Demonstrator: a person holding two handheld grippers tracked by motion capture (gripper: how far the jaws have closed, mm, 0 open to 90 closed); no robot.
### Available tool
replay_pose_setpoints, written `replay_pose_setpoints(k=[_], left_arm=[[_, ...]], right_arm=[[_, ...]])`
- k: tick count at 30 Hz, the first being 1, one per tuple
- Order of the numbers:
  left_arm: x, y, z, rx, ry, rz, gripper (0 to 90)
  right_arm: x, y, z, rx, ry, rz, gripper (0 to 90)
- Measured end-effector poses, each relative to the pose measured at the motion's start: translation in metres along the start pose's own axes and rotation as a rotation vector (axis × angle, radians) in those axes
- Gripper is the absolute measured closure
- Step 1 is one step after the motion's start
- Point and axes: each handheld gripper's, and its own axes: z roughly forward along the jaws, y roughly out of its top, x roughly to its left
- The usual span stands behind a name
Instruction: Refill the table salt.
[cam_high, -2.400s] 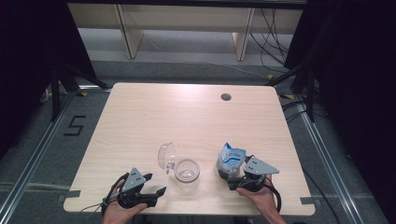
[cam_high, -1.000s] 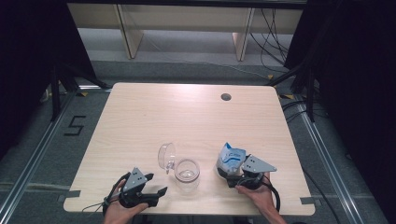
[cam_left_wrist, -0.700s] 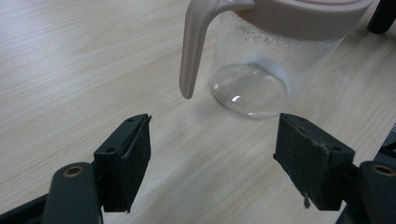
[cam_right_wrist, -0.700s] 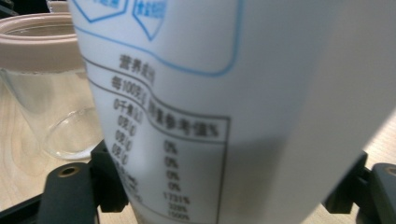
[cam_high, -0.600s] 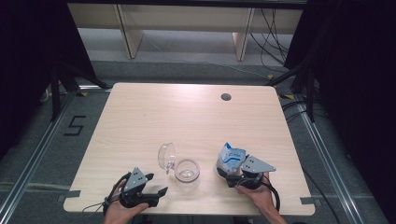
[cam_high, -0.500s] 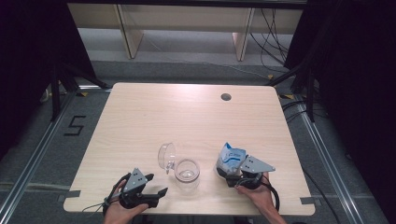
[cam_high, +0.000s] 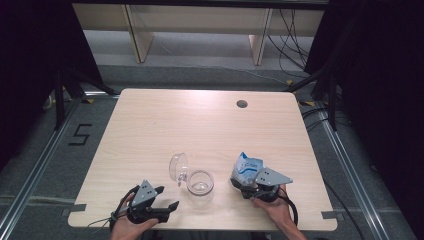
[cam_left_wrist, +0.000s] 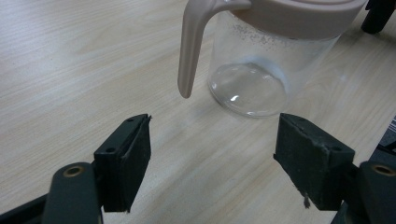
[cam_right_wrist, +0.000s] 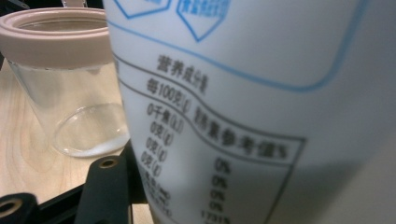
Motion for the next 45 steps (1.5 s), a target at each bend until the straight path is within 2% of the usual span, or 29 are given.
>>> replay_pose_setpoints(k=[1, 2, 4, 5, 7, 9, 14, 16, 20, 21, 22, 23, 25, 29, 30, 31, 32, 36, 37, 38, 40, 42, 43, 44, 45], left_arm=[[0.000, 0.000, 0.000, -0.001, -0.002, 0.000, 26.4], [0.001, 0.000, 0.000, 0.003, -0.002, 0.014, 26.5], [0.000, 0.000, 0.000, -0.002, -0.007, 0.007, 26.4], [0.000, 0.000, 0.000, -0.001, -0.007, 0.008, 26.5], [0.000, 0.000, 0.000, 0.001, -0.007, 0.011, 26.5], [0.001, 0.000, -0.001, 0.008, -0.005, 0.018, 26.5], [0.001, 0.000, -0.001, 0.008, -0.004, 0.016, 26.5], [0.001, 0.000, -0.002, 0.010, 0.000, 0.018, 26.5], [0.001, -0.001, -0.001, 0.007, -0.004, 0.016, 26.5], [0.001, -0.001, -0.001, 0.008, -0.003, 0.016, 26.4], [0.001, -0.001, -0.001, 0.009, -0.004, 0.020, 26.5], [0.000, -0.001, -0.001, 0.009, -0.004, 0.020, 26.4], [0.000, -0.001, -0.001, 0.009, -0.003, 0.020, 26.4], [0.001, -0.001, -0.001, 0.008, -0.003, 0.022, 26.4], [0.001, -0.001, -0.001, 0.007, -0.004, 0.021, 26.4], [0.001, -0.001, -0.001, 0.008, -0.004, 0.021, 26.4], [0.001, -0.001, -0.001, 0.008, -0.004, 0.021, 26.4], [0.001, -0.001, -0.001, 0.007, -0.004, 0.021, 26.4], [0.001, -0.001, -0.001, 0.008, -0.003, 0.017, 26.4], [0.001, -0.001, -0.001, 0.009, -0.003, 0.017, 26.4], [0.001, -0.001, -0.001, 0.009, -0.003, 0.017, 26.4], [0.001, -0.001, -0.001, 0.008, -0.003, 0.014, 26.4], [0.001, -0.001, -0.001, 0.007, -0.003, 0.013, 26.4], [0.000, -0.002, -0.001, 0.007, -0.003, 0.010, 26.4], [0.000, -0.002, -0.001, 0.007, -0.004, 0.014, 26.4]], right_arm=[[0.000, 0.000, 0.000, 0.006, 0.000, 0.001, 42.1], [0.003, 0.000, -0.002, 0.020, 0.000, 0.034, 42.4], [0.001, 0.001, -0.001, 0.016, -0.006, 0.013, 43.3], [0.001, 0.001, -0.001, 0.015, 0.001, 0.017, 43.4], [0.002, 0.001, -0.001, 0.015, -0.014, 0.013, 43.8], [0.003, 0.002, -0.002, 0.020, 0.005, 0.026, 44.1], [0.006, 0.006, -0.001, 0.018, -0.027, 0.009, 44.8], [0.007, 0.008, -0.003, 0.018, -0.025, -0.027, 44.9], [0.011, 0.015, -0.004, 0.007, -0.063, -0.092, 45.0], [0.013, 0.017, -0.004, -0.004, -0.059, -0.087, 45.0], [0.014, 0.019, -0.004, 0.003, -0.069, -0.124, 45.0], [0.016, 0.021, -0.004, -0.001, -0.072, -0.127, 45.0], [0.016, 0.023, -0.003, 0.013, -0.089, -0.182, 45.0], [0.020, 0.026, -0.002, 0.045, -0.108, -0.218, 45.1], [0.019, 0.027, -0.001, 0.041, -0.118, -0.238, 45.1], [0.020, 0.027, 0.000, 0.041, -0.130, -0.233, 45.1], [0.020, 0.029, 0.001, 0.042, -0.141, -0.253, 45.2], [0.022, 0.031, 0.004, 0.063, -0.167, -0.281, 45.2], [0.022, 0.031, 0.004, 0.074, -0.176, -0.293, 45.2], [0.021, 0.032, 0.006, 0.078, -0.191, -0.326, 45.3], [0.022, 0.033, 0.007, 0.089, -0.198, -0.329, 45.2], [0.022, 0.033, 0.010, 0.102, -0.213, -0.357, 45.3], [0.023, 0.033, 0.010, 0.098, -0.209, -0.342, 45.3], [0.023, 0.034, 0.011, 0.100, -0.212, -0.366, 45.2], [0.024, 0.034, 0.012, 0.105, -0.222, -0.368, 45.3]])
